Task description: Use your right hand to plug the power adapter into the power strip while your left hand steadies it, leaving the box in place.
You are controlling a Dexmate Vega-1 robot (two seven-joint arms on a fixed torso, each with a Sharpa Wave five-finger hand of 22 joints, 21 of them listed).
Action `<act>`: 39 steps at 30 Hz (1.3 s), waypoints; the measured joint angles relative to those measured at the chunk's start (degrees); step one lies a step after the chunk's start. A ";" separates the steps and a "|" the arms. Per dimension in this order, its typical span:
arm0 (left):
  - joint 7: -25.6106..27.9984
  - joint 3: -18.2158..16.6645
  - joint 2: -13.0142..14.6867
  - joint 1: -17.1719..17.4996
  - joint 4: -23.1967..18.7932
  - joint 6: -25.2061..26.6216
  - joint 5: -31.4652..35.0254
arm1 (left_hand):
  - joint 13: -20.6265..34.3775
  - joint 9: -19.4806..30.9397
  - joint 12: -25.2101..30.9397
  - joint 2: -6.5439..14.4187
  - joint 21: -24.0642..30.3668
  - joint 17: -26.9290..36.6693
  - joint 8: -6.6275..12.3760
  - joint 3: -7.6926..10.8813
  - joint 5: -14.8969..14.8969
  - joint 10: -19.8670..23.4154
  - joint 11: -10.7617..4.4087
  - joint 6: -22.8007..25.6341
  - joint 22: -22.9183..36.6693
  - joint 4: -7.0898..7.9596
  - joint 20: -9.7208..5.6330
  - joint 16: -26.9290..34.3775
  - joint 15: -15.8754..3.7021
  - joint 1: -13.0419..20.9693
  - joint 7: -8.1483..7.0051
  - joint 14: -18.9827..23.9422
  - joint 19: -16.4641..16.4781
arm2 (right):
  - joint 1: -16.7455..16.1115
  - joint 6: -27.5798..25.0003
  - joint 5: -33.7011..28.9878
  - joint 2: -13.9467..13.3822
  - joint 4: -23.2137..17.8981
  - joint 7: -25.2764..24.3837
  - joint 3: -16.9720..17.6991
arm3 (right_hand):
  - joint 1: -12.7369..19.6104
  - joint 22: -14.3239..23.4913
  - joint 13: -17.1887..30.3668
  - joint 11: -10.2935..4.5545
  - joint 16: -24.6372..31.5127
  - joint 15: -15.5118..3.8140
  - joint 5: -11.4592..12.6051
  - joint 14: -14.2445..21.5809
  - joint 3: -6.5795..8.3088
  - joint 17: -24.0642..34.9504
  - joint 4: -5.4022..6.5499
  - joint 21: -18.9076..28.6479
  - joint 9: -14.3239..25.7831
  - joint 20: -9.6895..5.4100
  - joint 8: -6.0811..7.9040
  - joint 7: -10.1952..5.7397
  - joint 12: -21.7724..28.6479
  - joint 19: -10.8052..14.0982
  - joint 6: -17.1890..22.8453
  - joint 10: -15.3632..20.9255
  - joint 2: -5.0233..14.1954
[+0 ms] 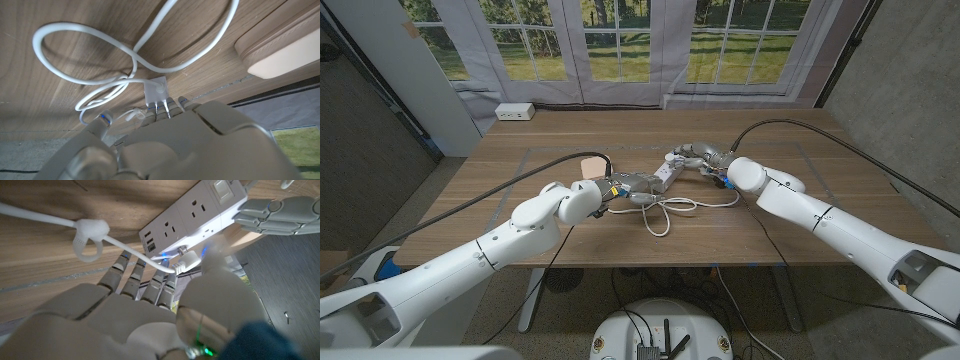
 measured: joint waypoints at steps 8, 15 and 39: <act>-0.05 0.04 -0.02 -0.02 0.00 0.05 0.00 | 0.00 0.00 -0.02 0.00 0.00 0.05 0.00 0.00 0.00 0.00 0.00 0.00 0.00 0.00 0.00 -0.01 0.01 0.00 0.00 -0.01 0.00 | -0.71 0.40 0.96 -0.34 -0.54 -0.77 1.16 | -0.93 0.00 -0.25 0.04 -0.62 0.21 0.00 -1.44 0.00 -0.01 0.00 0.00 0.00 0.41 -0.44 0.21 0.29 -0.41 -0.62 -1.45 -0.33; -0.06 0.06 -0.02 -0.03 -0.02 0.10 -0.03 | 0.00 0.00 -0.07 0.00 0.00 0.04 -0.05 0.02 0.00 0.00 0.00 0.00 0.00 0.02 -0.10 0.07 -0.22 0.00 0.00 0.21 0.52 | -0.99 0.51 1.66 -0.55 -0.98 -1.27 1.97 | -0.98 0.00 -0.53 -0.03 -0.89 1.53 0.00 -2.35 0.00 -0.01 0.00 0.00 0.00 1.05 -0.66 0.21 0.28 -1.04 -1.43 -2.88 -0.38; -0.21 0.17 -0.04 -0.32 0.09 0.08 -0.06 | 0.00 0.01 0.00 0.00 0.00 0.08 0.02 0.55 0.00 0.00 0.00 0.00 0.00 0.09 -0.10 0.10 -0.22 0.00 0.00 0.21 0.52 | -3.88 2.28 -0.27 -3.58 -6.01 -4.87 4.18 | -6.11 -0.01 -1.77 1.03 -3.41 3.46 0.00 -6.56 -1.50 -0.45 1.50 0.01 -0.15 1.30 -2.36 1.23 0.28 -3.41 -4.31 -7.15 0.07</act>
